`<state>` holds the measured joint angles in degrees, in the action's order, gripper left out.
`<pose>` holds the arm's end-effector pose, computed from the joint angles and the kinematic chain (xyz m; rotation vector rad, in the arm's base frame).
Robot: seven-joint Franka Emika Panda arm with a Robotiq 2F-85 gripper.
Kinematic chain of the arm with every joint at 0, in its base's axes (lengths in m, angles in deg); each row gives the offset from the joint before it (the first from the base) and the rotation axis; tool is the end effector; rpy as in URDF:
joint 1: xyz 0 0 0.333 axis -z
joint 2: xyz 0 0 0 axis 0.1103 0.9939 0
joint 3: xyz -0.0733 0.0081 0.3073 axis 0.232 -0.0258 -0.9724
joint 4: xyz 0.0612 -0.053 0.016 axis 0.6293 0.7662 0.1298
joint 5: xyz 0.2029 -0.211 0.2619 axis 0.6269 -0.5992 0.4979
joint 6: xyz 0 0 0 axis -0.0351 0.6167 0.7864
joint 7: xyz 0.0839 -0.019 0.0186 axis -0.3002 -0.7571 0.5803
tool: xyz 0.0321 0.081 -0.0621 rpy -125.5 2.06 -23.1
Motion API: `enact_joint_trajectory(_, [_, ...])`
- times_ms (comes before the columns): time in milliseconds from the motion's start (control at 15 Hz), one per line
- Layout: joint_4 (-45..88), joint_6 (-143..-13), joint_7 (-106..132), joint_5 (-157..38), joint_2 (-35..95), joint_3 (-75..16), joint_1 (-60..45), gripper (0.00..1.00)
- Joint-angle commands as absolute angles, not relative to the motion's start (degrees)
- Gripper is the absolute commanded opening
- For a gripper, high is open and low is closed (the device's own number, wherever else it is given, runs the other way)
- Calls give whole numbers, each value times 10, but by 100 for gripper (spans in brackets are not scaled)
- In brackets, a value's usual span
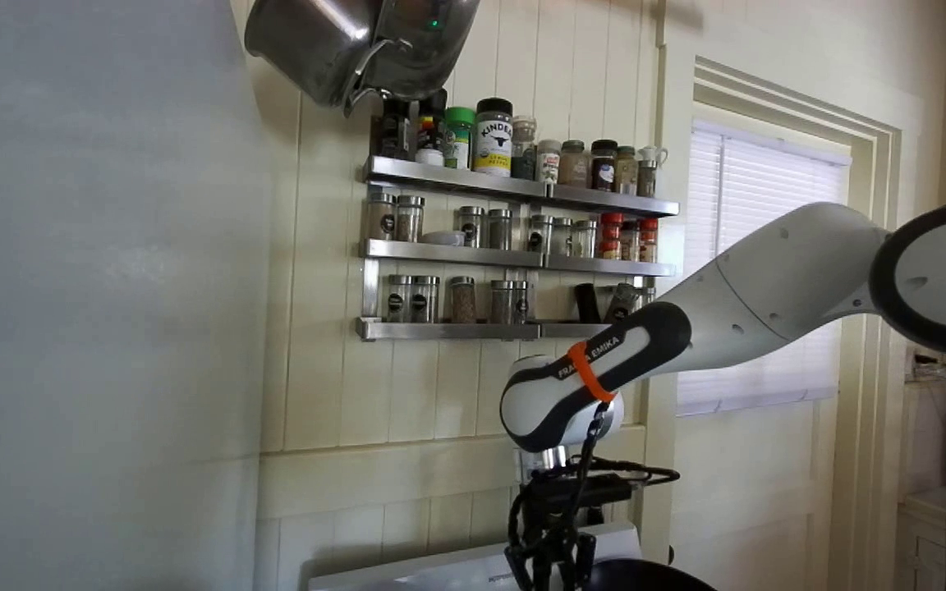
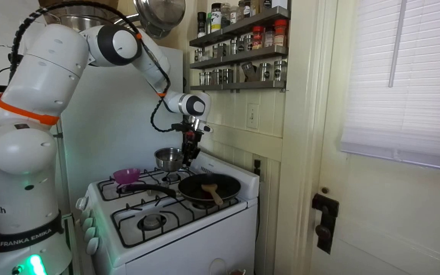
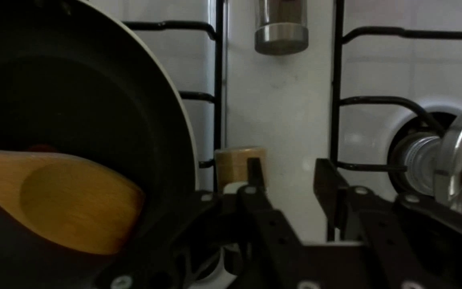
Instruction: Remove one container from the bottom right rack and put it on the stove
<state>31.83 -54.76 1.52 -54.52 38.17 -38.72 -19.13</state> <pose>0.5865 0.1862 0.2898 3.0877 0.0143 -0.4576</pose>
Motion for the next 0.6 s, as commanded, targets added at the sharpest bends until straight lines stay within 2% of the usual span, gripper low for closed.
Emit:
enact_joint_trajectory(0, [379, -526, -37, -565, 302, -384, -201, 73])
enact_joint_trajectory(267, [456, -579, -143, -591, 220, -382, -205, 100])
enact_joint_trajectory(533, [566, -640, -244, -627, 109, -393, -196, 100])
